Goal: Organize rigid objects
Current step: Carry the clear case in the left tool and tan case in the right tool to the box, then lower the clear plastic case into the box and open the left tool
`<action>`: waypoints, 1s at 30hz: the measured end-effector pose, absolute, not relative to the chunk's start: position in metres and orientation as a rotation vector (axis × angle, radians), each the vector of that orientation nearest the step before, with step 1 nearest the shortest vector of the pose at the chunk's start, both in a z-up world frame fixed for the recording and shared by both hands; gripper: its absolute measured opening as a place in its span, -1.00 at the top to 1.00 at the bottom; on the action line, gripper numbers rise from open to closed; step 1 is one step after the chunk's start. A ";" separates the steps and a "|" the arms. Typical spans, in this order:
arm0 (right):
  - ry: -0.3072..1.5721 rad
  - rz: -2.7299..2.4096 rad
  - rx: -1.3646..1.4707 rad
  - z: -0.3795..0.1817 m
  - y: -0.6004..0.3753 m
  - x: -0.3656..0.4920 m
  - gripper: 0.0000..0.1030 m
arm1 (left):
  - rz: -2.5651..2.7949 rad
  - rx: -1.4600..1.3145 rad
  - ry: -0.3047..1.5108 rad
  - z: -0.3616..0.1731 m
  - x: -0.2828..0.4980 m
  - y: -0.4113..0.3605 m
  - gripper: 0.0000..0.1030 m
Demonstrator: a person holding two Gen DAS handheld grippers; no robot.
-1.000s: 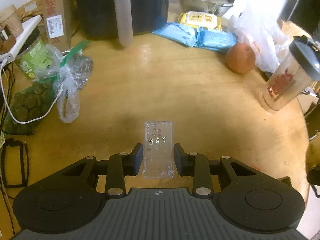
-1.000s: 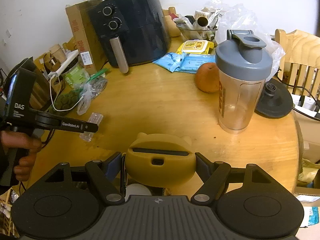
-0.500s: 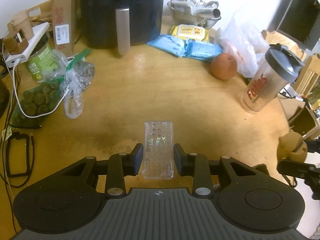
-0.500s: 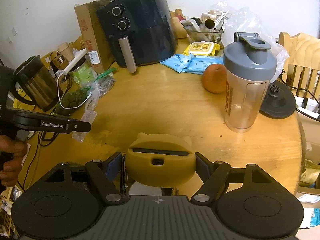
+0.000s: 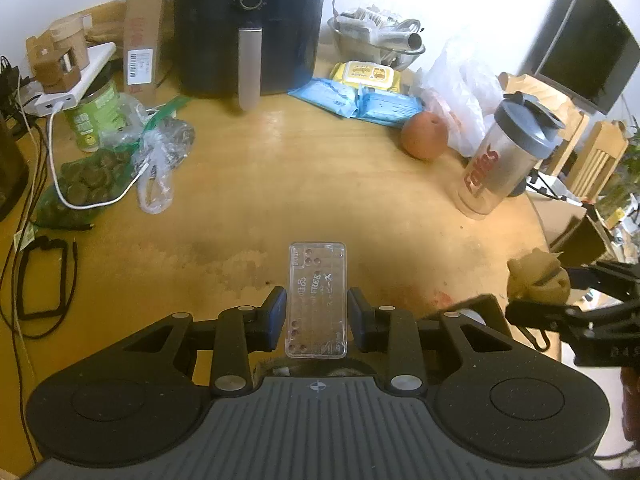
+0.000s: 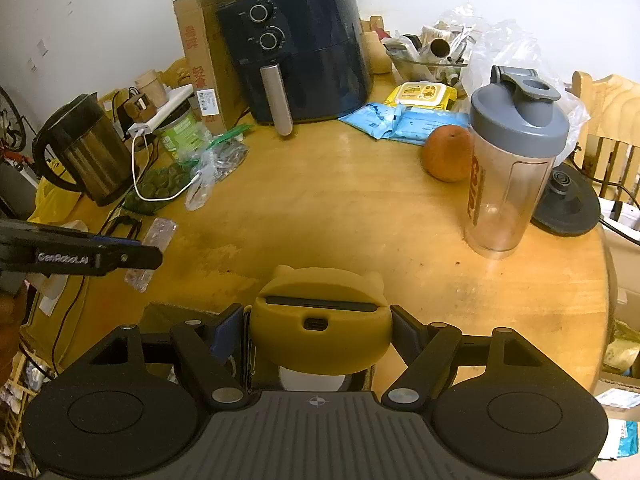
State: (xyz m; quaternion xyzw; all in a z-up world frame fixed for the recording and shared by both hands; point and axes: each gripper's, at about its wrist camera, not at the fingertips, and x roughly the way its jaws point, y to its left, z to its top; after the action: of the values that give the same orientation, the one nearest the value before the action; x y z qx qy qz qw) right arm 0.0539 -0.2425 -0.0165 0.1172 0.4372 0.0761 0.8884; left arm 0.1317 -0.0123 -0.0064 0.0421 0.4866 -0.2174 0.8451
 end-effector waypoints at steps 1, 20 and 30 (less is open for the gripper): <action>0.909 0.159 0.243 -0.016 -0.242 0.053 -0.52 | -0.460 0.086 1.028 -0.006 0.129 -0.011 0.37; 0.905 0.164 0.249 -0.013 -0.234 0.027 -0.52 | -0.537 0.130 1.050 -0.022 0.066 -0.002 0.34; 0.917 0.180 0.243 -0.014 -0.220 0.017 -0.52 | -0.479 0.071 1.051 -0.024 0.044 0.012 -0.01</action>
State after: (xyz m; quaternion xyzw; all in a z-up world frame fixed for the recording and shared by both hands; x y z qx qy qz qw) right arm 0.0167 -0.2200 -0.0138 0.1170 0.4411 0.0865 0.8856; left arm 0.0436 0.0118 -0.0237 0.0333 0.4967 -0.2261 0.8373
